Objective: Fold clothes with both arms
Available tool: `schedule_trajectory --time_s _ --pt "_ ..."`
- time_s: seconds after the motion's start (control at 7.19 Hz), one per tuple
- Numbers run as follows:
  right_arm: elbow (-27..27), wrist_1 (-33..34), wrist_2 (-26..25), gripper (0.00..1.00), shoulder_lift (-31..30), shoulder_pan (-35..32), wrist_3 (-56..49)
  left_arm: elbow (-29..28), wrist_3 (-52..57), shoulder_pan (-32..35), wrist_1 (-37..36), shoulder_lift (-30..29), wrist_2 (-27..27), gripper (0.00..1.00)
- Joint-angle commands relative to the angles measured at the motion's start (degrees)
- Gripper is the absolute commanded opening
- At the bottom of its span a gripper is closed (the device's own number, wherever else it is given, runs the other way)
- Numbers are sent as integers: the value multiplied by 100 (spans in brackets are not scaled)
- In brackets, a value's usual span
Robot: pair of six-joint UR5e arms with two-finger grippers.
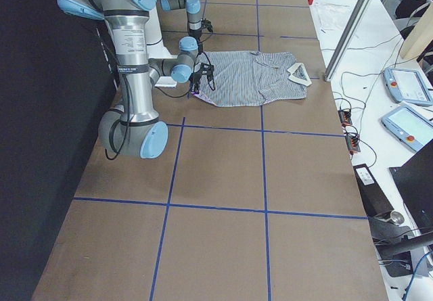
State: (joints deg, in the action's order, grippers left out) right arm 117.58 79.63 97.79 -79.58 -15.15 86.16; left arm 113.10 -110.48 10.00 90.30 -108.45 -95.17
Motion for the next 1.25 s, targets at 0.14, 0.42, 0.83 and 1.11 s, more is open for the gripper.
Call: schedule_trajectory --time_s 0.14,0.42,0.83,1.11 --pt "37 0 12 0 -5 -32 -3 -16 9 -15 14 -36 -1 88" --pt "72 0 21 0 -5 -50 -3 -16 -17 -15 14 -45 -1 77" --pt "98 9 21 0 -14 -67 -3 1 -18 -15 14 -54 -1 26" --pt "98 9 29 0 -14 -76 -3 -7 -18 -15 14 -54 -10 14"
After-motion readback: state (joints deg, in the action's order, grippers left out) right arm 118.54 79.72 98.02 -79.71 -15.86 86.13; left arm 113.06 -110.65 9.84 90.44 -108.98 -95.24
